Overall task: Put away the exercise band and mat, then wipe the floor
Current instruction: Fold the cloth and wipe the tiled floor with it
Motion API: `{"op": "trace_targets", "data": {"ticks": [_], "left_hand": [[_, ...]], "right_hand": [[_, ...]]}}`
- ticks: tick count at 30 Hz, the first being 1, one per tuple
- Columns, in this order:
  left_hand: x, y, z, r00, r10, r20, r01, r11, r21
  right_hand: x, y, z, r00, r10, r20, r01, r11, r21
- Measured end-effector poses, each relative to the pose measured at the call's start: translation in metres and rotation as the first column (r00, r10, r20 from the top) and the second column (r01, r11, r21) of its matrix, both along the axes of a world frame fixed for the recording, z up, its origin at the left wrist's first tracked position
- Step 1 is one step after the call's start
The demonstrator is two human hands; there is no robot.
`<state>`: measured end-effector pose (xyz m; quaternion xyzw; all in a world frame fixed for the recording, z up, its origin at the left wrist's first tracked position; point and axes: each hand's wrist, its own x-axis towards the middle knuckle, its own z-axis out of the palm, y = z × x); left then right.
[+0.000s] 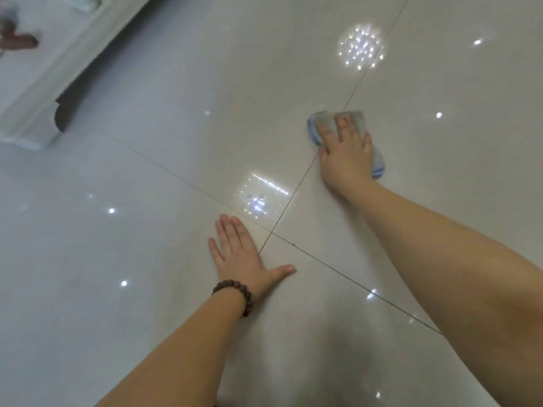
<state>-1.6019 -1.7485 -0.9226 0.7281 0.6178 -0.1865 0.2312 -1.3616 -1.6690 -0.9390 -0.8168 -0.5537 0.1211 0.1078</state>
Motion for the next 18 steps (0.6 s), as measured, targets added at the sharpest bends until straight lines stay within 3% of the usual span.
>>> {"op": "trace_targets", "data": {"ticks": [2, 3, 5, 6, 7, 8, 10, 11, 13, 15, 18], "left_hand": [[0.0, 0.001, 0.0, 1.0, 0.0, -0.006, 0.0, 1.0, -0.009], [0.0, 0.001, 0.0, 1.0, -0.008, -0.012, 0.008, 1.0, -0.016], [-0.001, 0.002, 0.0, 1.0, -0.019, -0.016, 0.019, 0.999, -0.03], [-0.002, 0.001, 0.0, 1.0, -0.021, -0.014, 0.021, 0.999, -0.03], [-0.002, 0.001, 0.0, 1.0, -0.018, -0.008, 0.018, 0.999, -0.027], [-0.001, 0.001, 0.0, 1.0, -0.009, 0.0, 0.009, 1.0, -0.026], [-0.001, -0.001, 0.0, 1.0, 0.003, 0.016, -0.003, 1.0, -0.015], [-0.001, -0.001, -0.001, 1.0, 0.001, 0.021, -0.001, 1.0, -0.009], [-0.001, -0.001, -0.001, 0.999, -0.006, 0.04, 0.007, 1.0, -0.011], [-0.007, 0.001, 0.0, 0.998, -0.032, 0.06, 0.034, 0.999, -0.036], [-0.025, 0.001, 0.004, 0.984, -0.17, 0.055, 0.174, 0.981, -0.084]], "right_hand": [[-0.054, -0.06, -0.005, 0.929, 0.369, 0.036, -0.37, 0.925, 0.081], [-0.072, -0.096, -0.006, 0.82, 0.57, 0.049, -0.572, 0.816, 0.076], [-0.066, -0.119, -0.001, 0.592, 0.805, 0.016, -0.806, 0.593, -0.003], [-0.052, -0.101, -0.003, 0.538, 0.842, 0.04, -0.842, 0.539, -0.018], [-0.04, -0.071, -0.002, 0.581, 0.811, 0.065, -0.811, 0.584, -0.03], [-0.032, -0.035, -0.003, 0.701, 0.711, 0.06, -0.71, 0.703, -0.034], [-0.027, 0.028, 0.002, 0.914, 0.405, 0.011, -0.404, 0.913, -0.054], [-0.035, 0.038, 0.001, 0.951, 0.308, -0.022, -0.308, 0.948, -0.08], [-0.055, 0.008, -0.002, 0.938, 0.347, -0.016, -0.348, 0.937, -0.037], [-0.068, -0.076, -0.002, 0.847, 0.531, 0.027, -0.531, 0.847, 0.026], [-0.071, -0.204, 0.002, 0.715, 0.699, 0.038, -0.698, 0.716, -0.038]]}}
